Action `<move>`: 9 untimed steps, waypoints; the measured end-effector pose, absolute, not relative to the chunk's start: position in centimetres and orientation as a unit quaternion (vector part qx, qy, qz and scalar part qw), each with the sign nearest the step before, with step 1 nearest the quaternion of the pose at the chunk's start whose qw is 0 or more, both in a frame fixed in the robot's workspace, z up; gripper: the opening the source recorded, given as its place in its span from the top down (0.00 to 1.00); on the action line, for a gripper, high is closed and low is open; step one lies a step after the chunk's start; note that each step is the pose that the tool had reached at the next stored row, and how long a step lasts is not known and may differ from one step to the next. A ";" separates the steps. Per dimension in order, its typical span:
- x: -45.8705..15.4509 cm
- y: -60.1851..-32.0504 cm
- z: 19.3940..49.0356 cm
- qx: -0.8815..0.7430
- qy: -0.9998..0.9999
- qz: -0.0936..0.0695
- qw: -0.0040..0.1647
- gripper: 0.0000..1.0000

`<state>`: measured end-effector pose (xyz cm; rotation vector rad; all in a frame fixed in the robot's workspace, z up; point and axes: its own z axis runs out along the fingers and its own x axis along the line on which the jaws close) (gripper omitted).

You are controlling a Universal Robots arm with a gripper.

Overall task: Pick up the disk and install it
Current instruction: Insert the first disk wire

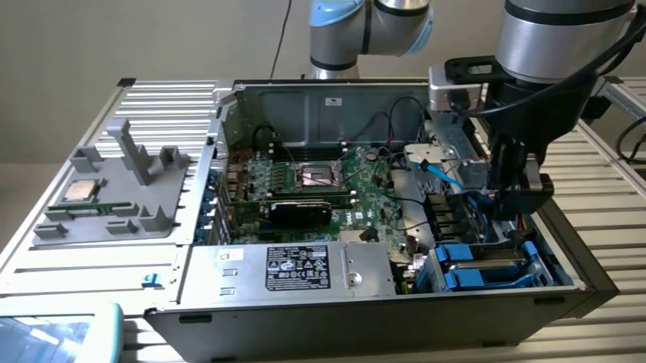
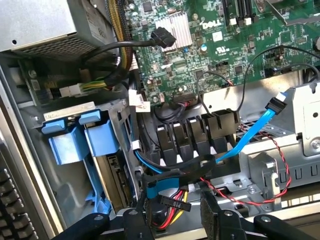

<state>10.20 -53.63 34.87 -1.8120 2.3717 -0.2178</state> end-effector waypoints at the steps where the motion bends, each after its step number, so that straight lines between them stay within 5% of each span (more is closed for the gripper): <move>1: 10.2 -53.6 34.8 -0.602 0.792 -0.072 0.075 0.48; 9: 10.3 -53.6 34.3 -0.598 0.795 -0.070 0.077 0.40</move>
